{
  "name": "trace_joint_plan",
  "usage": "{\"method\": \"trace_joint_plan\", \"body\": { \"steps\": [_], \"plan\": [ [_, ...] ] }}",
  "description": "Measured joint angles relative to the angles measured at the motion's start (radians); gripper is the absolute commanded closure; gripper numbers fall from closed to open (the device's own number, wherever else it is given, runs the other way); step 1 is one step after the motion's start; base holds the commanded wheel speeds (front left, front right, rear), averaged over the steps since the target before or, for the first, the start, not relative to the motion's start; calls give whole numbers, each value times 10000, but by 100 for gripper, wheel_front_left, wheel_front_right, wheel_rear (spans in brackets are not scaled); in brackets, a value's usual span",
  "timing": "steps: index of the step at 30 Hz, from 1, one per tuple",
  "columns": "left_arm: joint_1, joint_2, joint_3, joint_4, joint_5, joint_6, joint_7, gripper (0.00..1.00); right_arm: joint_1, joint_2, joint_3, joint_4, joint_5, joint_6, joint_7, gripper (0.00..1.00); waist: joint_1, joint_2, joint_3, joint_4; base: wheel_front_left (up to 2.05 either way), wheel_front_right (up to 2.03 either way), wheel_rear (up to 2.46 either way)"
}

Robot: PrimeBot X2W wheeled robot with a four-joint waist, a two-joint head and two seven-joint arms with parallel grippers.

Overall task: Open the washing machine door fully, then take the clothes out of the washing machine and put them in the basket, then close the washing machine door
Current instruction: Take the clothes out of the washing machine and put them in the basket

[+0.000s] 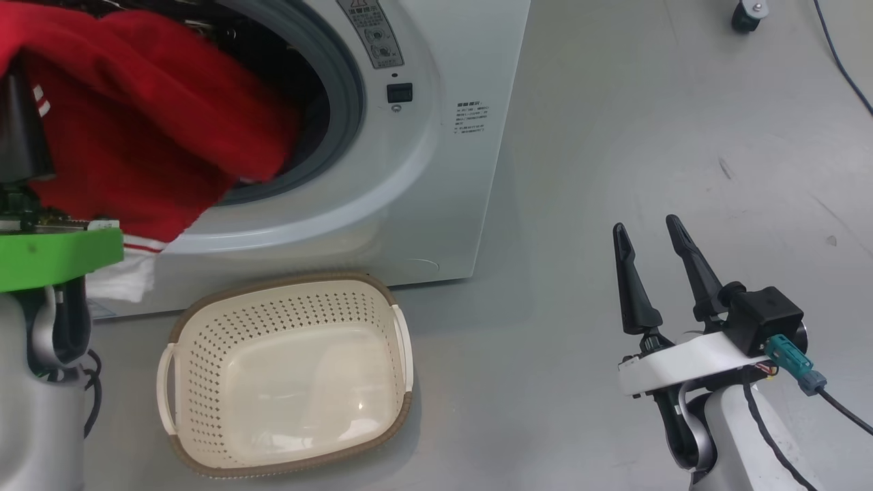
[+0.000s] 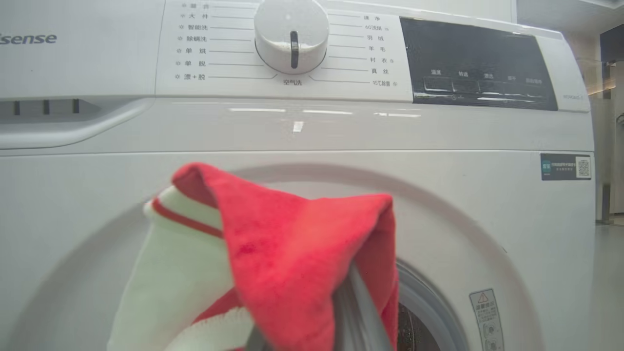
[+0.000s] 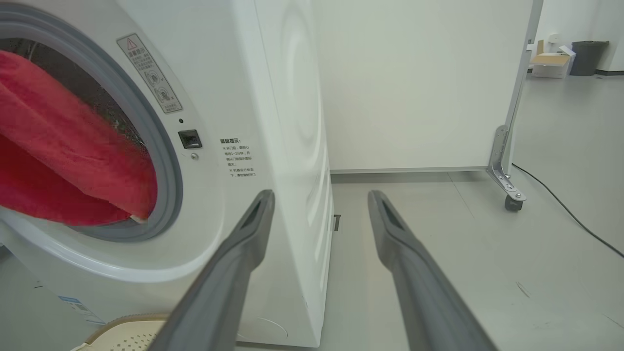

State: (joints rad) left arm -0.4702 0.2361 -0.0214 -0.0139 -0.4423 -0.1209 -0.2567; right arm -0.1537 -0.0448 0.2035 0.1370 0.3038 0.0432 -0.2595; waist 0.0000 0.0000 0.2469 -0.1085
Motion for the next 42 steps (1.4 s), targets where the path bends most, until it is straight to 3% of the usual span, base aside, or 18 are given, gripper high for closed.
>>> {"method": "trace_joint_plan", "body": {
  "steps": [16, 33, 42],
  "plan": [
    [752, -426, 370, -1994, 497, -4, -12, 100, 126, -2, 35, 113, -21, 86, 0, 0, 0, 0, -235, -58, 0, 0, 0],
    [2680, -19, -1183, -485, 483, -33, 25, 100, 182, -2, 128, 8, -42, 161, 0, 0, 0, 0, 213, -162, 0, 0, 0],
    [2876, 161, -1689, 984, 416, -33, 913, 100, 106, 0, 169, -111, -46, 159, 0, 0, 0, 0, 915, -298, 0, 0, 0]
  ]
}}
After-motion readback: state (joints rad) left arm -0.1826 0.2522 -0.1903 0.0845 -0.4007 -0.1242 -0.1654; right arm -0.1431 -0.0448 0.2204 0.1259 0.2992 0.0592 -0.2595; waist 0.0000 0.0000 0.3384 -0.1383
